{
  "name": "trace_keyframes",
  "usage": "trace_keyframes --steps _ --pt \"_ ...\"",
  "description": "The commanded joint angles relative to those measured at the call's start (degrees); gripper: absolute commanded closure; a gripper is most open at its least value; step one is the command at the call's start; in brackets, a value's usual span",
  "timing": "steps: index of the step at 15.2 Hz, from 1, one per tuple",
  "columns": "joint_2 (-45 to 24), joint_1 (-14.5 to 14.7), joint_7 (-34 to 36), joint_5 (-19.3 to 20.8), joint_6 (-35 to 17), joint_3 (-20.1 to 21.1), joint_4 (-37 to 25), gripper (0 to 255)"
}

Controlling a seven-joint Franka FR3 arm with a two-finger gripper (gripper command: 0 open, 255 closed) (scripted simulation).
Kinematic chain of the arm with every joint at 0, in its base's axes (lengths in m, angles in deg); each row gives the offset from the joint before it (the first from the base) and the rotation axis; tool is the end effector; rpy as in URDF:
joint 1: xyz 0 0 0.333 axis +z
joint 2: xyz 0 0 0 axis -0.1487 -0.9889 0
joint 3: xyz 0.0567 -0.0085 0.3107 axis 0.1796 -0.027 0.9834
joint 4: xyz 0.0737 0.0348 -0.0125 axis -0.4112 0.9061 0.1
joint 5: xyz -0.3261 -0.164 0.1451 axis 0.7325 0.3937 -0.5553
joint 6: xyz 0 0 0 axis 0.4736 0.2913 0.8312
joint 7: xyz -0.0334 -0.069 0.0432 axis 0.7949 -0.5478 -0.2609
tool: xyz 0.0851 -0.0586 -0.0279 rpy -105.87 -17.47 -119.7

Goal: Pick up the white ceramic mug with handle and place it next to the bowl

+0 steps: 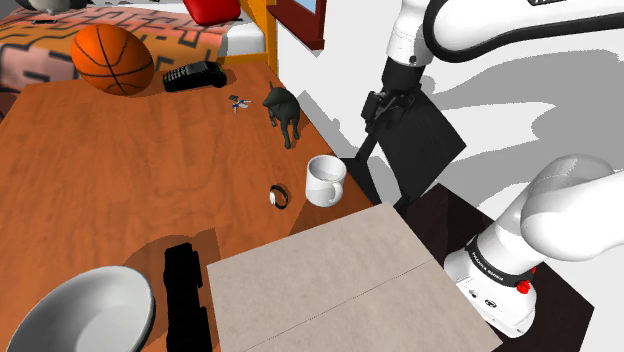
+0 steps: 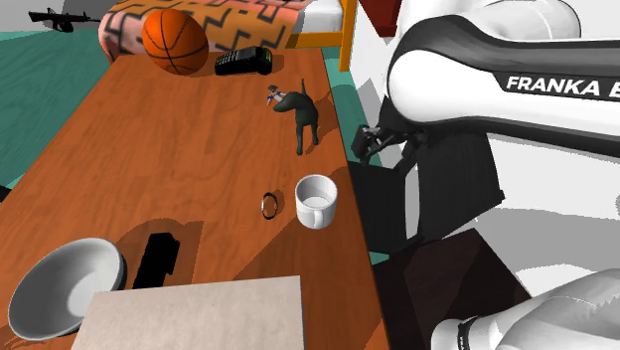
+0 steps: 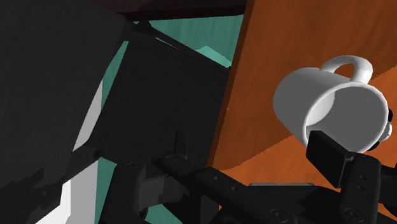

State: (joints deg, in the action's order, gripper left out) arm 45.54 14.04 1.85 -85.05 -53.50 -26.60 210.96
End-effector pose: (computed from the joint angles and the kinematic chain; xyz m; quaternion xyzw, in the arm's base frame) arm 0.3561 0.0837 0.4720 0.9991 -0.0402 0.0139 0.0001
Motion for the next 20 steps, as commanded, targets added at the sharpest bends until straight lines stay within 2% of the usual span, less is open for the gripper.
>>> trace_keyframes --steps 1,8,16,20 --pt "-2.33 0.77 2.4 -1.07 -3.7 1.91 0.87 0" --pt "-13.9 2.38 10.63 -2.59 -16.52 8.45 0.79 0" --pt "-19.08 2.13 11.97 -1.9 -23.9 9.68 2.95 0" --pt "-19.45 2.1 12.03 -1.82 -24.44 9.73 3.11 0"
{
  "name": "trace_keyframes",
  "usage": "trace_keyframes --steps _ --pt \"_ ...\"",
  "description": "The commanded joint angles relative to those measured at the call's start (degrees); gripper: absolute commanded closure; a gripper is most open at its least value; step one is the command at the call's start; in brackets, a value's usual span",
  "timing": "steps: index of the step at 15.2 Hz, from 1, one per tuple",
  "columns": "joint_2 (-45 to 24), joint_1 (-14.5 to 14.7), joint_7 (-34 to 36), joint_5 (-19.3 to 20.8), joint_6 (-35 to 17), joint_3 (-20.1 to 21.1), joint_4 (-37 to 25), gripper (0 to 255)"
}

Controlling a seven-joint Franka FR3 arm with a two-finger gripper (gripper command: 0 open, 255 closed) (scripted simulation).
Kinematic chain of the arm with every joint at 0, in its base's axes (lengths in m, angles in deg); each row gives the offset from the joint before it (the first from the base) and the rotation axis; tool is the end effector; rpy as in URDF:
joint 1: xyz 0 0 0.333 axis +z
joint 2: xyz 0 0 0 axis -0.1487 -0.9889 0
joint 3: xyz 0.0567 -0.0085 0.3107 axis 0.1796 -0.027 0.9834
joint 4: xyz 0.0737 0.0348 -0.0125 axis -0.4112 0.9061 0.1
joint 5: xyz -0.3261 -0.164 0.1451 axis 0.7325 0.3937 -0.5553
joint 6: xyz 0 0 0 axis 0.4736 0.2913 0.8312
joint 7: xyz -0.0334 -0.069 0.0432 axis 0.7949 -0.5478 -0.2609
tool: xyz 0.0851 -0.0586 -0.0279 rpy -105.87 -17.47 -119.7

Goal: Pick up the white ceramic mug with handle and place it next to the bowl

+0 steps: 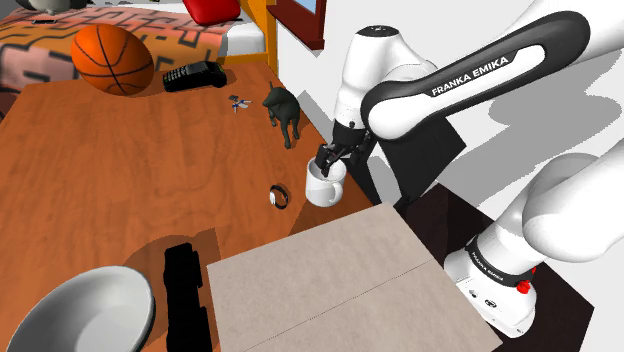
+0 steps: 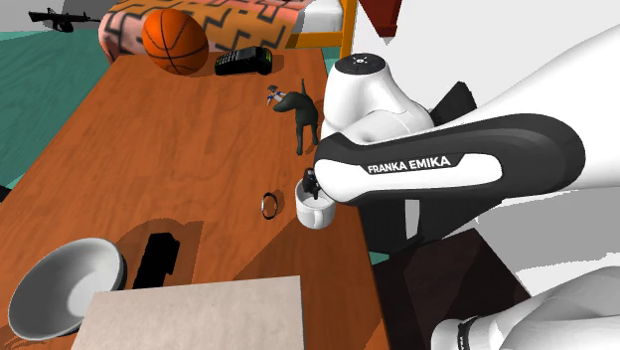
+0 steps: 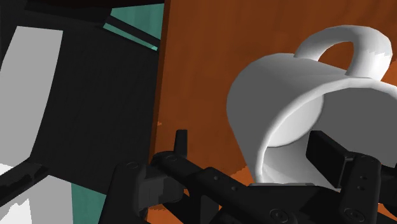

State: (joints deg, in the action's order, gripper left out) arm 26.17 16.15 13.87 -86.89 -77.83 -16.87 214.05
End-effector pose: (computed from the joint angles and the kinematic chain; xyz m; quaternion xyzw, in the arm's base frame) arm 0.3877 0.1713 0.3490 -0.9979 0.0584 -0.0262 0.0078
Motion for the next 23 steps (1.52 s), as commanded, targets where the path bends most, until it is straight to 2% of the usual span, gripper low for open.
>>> trace_keyframes --steps 1,4,5,14,23 --pt "-0.08 -0.01 0.01 0.02 -0.11 0.01 0.02 0" --pt "-0.07 -0.01 0.01 0.02 -0.09 0.01 0.01 0" --pt "-0.07 -0.01 0.01 0.02 -0.09 0.01 0.01 255" --pt "-0.08 -0.01 0.01 0.02 -0.11 0.01 0.02 255" --pt "4.62 0.29 -0.68 -0.6 8.03 -0.87 -3.49 255"
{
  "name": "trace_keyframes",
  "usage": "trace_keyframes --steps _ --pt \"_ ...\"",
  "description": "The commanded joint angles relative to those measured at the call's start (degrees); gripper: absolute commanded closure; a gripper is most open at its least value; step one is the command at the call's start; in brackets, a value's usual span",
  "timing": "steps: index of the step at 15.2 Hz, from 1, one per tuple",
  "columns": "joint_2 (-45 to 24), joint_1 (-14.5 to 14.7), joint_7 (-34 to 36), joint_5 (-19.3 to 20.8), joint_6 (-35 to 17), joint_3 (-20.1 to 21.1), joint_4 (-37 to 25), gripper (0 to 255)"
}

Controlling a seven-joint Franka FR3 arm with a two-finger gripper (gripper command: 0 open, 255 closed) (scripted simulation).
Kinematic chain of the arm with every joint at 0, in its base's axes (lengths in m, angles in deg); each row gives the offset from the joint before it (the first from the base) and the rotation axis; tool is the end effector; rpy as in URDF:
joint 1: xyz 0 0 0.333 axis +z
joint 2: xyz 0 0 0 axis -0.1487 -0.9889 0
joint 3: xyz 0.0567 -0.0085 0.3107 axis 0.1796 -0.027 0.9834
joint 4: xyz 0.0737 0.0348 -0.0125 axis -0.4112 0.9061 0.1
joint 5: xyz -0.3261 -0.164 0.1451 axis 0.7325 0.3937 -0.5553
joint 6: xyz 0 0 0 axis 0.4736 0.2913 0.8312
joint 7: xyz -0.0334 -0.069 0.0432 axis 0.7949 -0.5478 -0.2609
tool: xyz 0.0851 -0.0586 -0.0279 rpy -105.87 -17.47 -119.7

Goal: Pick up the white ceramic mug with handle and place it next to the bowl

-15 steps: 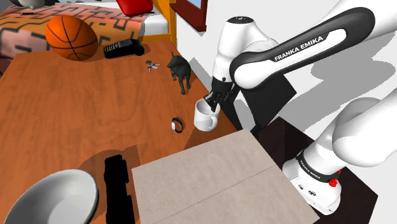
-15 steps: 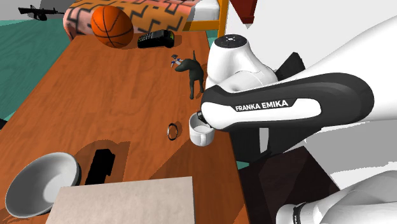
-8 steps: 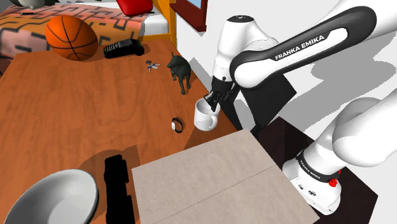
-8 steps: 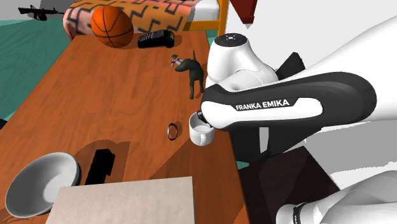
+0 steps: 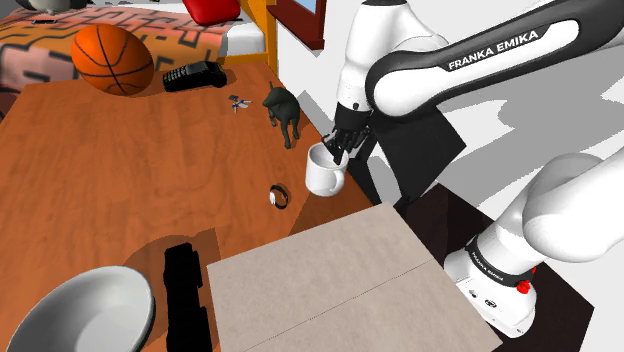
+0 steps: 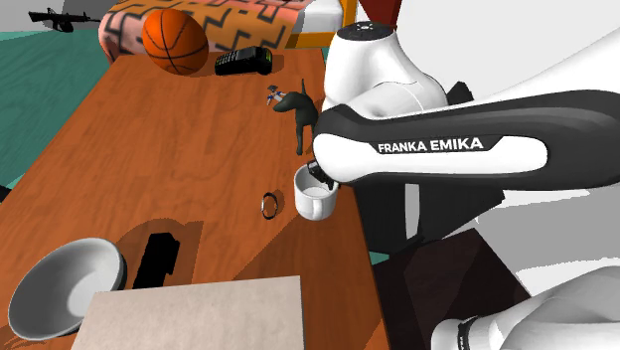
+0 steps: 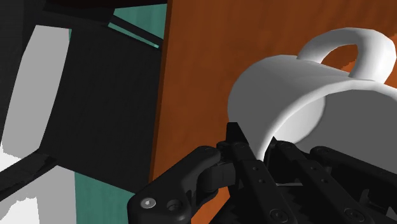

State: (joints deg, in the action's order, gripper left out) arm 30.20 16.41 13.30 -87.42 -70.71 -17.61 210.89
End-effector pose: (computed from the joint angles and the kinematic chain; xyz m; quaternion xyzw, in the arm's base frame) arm 0.3884 0.1718 0.3906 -0.9979 0.0584 -0.0263 0.0078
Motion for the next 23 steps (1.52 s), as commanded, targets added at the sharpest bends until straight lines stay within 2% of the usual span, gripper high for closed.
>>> trace_keyframes --steps 1,23 --pt "1.02 0.04 -0.17 -0.1 1.8 -0.23 -0.78 255" --pt "6.48 -0.08 -0.61 0.18 20.04 -2.02 -13.61 255"
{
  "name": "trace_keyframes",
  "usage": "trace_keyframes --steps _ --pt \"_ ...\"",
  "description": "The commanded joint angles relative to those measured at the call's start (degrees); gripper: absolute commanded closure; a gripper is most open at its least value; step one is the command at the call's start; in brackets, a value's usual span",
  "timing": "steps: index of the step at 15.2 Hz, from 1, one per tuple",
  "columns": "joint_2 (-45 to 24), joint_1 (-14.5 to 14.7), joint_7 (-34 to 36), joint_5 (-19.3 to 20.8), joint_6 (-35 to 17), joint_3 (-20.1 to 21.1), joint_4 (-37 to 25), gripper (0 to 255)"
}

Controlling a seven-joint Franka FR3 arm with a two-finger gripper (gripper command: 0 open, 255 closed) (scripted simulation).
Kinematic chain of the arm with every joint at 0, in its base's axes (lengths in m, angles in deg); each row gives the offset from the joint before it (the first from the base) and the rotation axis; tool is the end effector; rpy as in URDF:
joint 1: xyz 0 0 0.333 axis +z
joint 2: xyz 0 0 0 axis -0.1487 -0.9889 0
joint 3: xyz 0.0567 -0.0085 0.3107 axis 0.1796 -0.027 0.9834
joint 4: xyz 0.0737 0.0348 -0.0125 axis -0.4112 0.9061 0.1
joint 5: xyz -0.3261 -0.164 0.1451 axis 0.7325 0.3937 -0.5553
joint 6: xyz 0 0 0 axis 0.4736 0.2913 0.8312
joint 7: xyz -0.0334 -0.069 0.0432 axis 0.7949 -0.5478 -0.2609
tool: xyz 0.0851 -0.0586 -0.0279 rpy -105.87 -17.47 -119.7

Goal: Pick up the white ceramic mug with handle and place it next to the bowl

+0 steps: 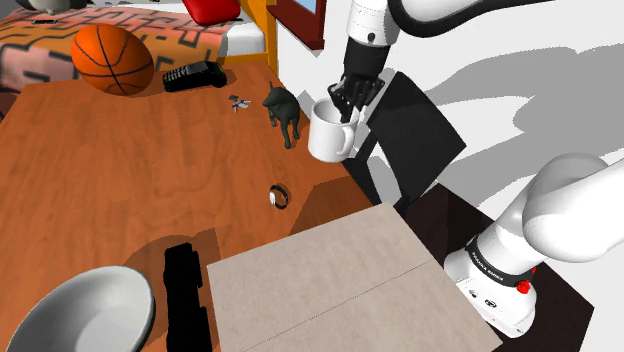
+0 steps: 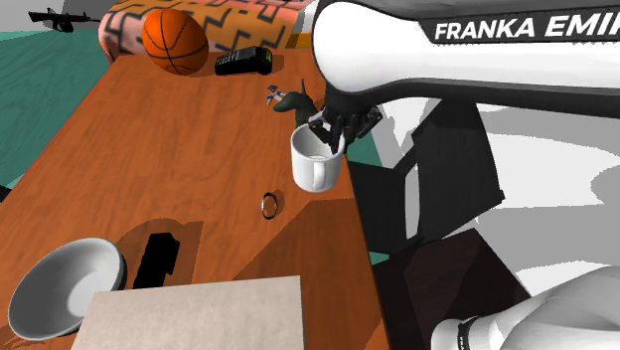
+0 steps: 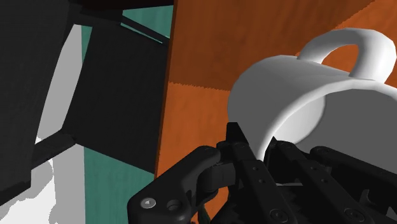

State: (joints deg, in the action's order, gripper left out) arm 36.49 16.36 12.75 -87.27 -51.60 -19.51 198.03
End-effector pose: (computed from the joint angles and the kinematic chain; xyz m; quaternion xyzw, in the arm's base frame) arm 0.3881 0.1718 0.5112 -0.9979 0.0584 -0.0262 0.0077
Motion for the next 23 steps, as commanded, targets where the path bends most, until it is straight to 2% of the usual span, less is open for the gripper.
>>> trace_keyframes --steps 1,8,14,19,23 --pt "0.24 -0.04 -0.05 0.06 1.5 -0.17 -1.27 255" --pt "-2.12 3.29 10.1 -1.96 1.6 7.54 -4.37 255" --pt "-6.77 5.36 19.38 -1.99 1.56 14.44 -9.46 255" --pt "-12.67 6.68 27.85 0.02 1.7 20.38 -15.43 255" --pt "-18.96 7.91 35.36 3.54 2.23 25.12 -21.42 255"
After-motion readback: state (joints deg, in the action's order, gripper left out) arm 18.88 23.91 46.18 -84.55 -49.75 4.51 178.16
